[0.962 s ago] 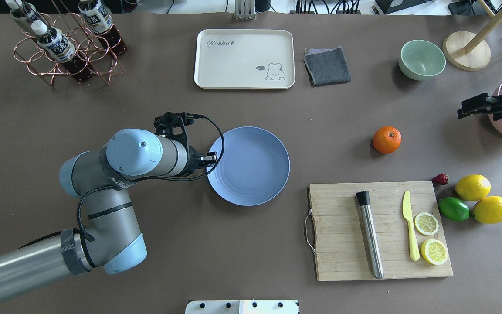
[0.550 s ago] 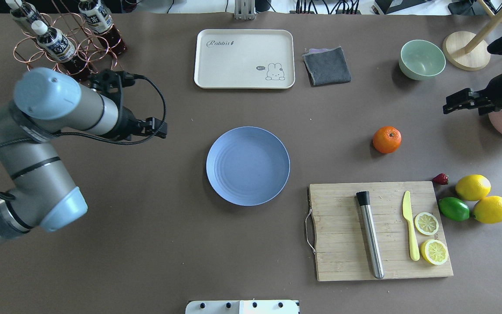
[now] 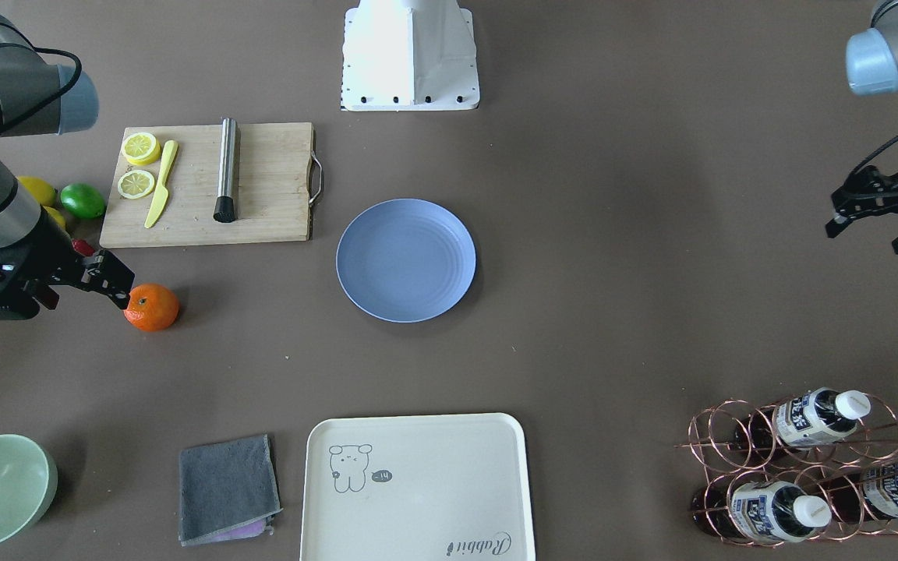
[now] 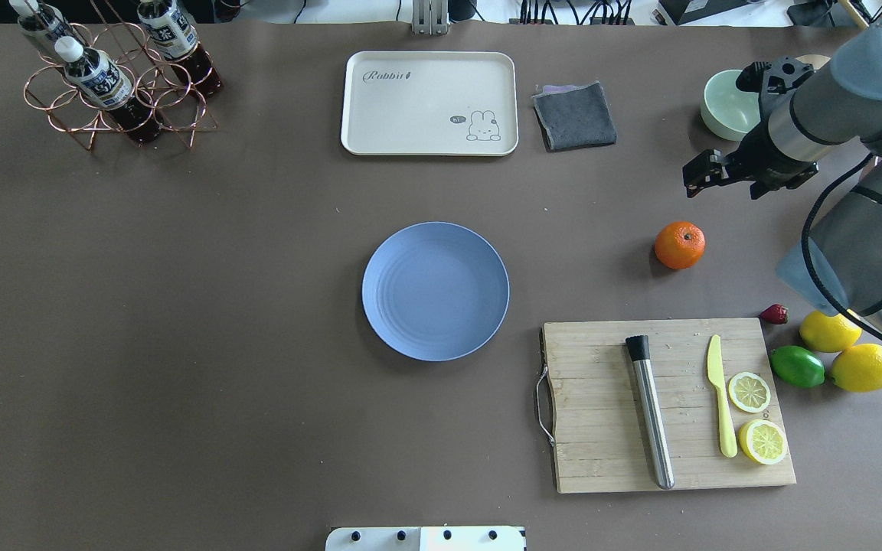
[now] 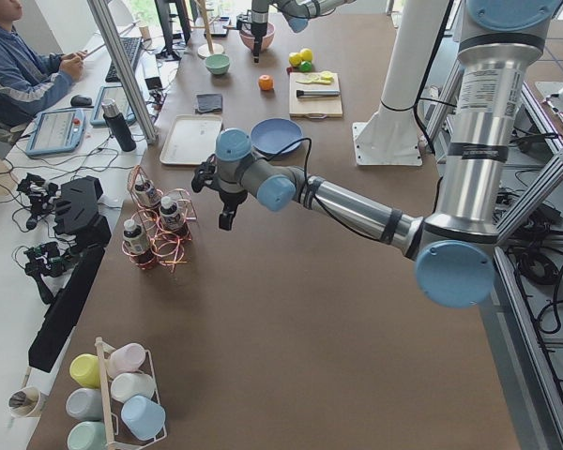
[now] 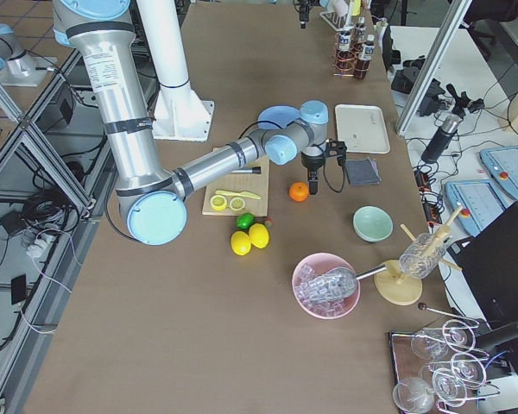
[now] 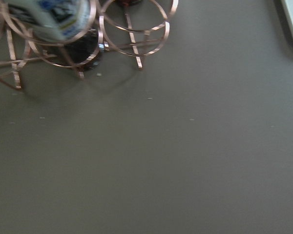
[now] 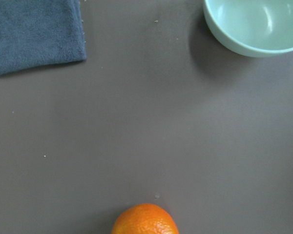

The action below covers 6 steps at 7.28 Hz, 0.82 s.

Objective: Pick orange to plate
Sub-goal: 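Withdraw the left gripper while the right gripper moves toward the tangerine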

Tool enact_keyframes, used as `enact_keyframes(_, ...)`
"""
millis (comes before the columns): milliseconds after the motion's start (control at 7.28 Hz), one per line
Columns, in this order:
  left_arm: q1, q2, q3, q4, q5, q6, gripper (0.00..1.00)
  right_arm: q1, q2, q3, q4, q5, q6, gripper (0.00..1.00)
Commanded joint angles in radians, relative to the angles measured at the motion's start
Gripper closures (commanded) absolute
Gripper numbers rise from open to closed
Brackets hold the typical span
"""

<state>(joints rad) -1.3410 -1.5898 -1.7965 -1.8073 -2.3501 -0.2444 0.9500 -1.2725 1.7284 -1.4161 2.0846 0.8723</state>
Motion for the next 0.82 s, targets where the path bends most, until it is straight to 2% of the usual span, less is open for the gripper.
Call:
enact_keyframes(0,-0.139,0.085,0.028,0.089,-0.014,0.14,0.02,-0.052,0.027,-0.074,0.026,-0.046,0.022,0.0)
enact_keyframes(275,-0.147,0.113,0.037,0.057,-0.014,0.151,0.02,-0.085,0.022,-0.153,0.15,-0.049,0.031,0.0)
enact_keyframes(687,-0.147,0.133,0.037,0.057,-0.02,0.151,0.02,-0.132,0.012,-0.156,0.155,-0.066,0.07,0.0)
